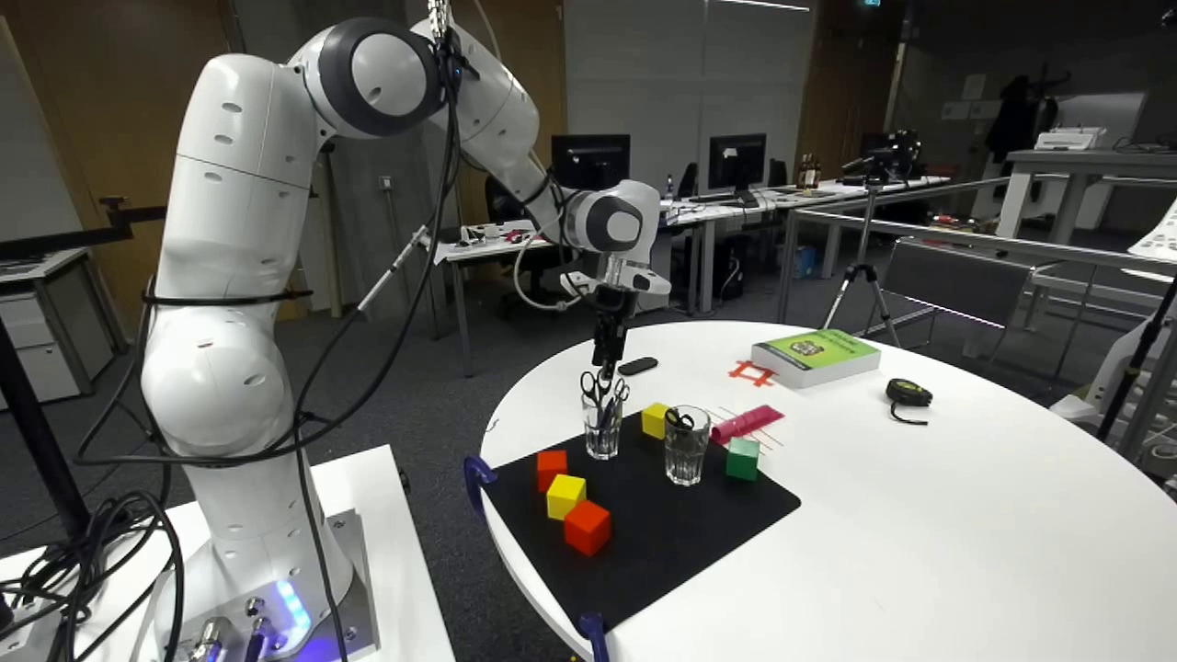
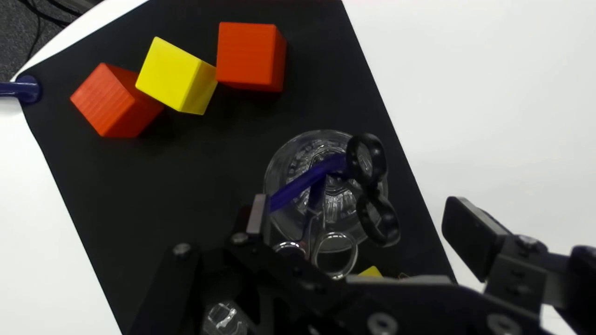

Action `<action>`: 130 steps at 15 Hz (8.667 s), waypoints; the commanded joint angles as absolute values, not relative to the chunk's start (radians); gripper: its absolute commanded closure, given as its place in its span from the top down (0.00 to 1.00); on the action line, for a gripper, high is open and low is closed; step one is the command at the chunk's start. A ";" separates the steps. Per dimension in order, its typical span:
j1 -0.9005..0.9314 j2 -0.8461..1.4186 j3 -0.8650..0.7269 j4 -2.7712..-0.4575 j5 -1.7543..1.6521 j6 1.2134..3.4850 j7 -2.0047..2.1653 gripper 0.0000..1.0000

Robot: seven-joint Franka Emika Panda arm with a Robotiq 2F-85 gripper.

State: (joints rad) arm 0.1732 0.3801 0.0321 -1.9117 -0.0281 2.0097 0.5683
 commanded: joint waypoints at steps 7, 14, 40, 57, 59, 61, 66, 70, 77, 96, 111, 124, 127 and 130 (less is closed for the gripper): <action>0.179 0.416 0.015 -1.895 -0.045 1.979 0.561 0.99; 0.184 0.414 0.015 -1.889 -0.051 1.983 0.563 1.00; 0.189 0.376 0.022 -1.905 -0.046 1.999 0.545 0.02; 0.170 0.199 0.043 -1.951 -0.015 2.020 0.497 0.02; 0.163 0.175 0.046 -1.960 0.005 2.022 0.486 0.02; 0.156 0.148 0.046 -1.972 0.029 2.027 0.469 0.02; 0.131 0.078 0.042 -2.011 0.092 2.041 0.438 0.02; 0.099 0.019 0.031 -2.051 0.120 2.058 0.440 0.02; 0.030 -0.034 -0.001 -2.095 0.149 2.112 0.447 0.02; -0.021 0.015 -0.033 -2.050 0.189 2.117 0.470 0.02; -0.046 0.124 -0.061 -1.990 0.240 2.159 0.481 0.02; -0.061 0.253 -0.074 -1.905 0.321 2.155 0.476 0.02; -0.065 0.277 -0.079 -1.886 0.325 2.140 0.478 0.02; -0.065 0.294 -0.082 -1.871 0.325 2.131 0.479 0.02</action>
